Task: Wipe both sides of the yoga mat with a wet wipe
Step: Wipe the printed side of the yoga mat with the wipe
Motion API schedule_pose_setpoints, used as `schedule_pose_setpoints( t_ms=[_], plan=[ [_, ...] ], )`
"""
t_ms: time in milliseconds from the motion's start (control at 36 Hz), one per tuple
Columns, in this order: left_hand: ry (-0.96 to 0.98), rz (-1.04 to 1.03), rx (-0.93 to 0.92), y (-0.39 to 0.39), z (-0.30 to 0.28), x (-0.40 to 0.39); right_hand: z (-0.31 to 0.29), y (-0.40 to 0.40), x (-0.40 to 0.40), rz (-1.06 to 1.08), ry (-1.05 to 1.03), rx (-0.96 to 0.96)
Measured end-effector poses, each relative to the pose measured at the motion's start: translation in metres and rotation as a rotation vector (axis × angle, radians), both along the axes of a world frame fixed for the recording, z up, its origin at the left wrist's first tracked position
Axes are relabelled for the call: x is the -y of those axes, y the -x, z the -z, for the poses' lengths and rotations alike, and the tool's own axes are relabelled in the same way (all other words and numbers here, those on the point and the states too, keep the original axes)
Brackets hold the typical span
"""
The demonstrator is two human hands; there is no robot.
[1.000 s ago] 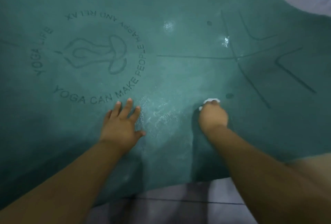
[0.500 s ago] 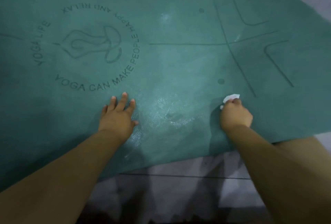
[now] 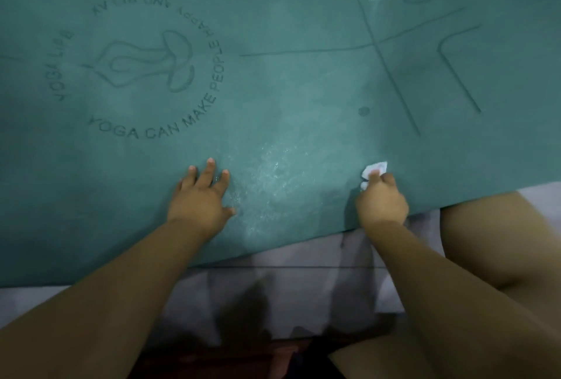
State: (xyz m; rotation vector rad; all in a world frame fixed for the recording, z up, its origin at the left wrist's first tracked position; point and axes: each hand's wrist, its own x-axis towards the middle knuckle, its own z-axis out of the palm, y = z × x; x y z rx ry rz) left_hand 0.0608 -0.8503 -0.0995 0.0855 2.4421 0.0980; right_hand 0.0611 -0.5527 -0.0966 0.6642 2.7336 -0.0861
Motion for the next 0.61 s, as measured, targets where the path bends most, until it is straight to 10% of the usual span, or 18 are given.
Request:
schedule_pose_setpoints(
  t_ms=[139, 333, 611],
  plan=[
    [-0.015, 0.018, -0.014, -0.018, 0.001, 0.002, 0.018, -0.058, 0.092, -0.174, 0.232, -0.078],
    [-0.024, 0.028, -0.012, -0.034, -0.003, 0.018, 0.012, -0.087, 0.137, -0.935, 0.371, 0.022],
    [-0.027, 0.004, 0.002, -0.037, -0.010, 0.014, 0.000, -0.056, 0.035, -0.055, 0.013, 0.197]
  ],
)
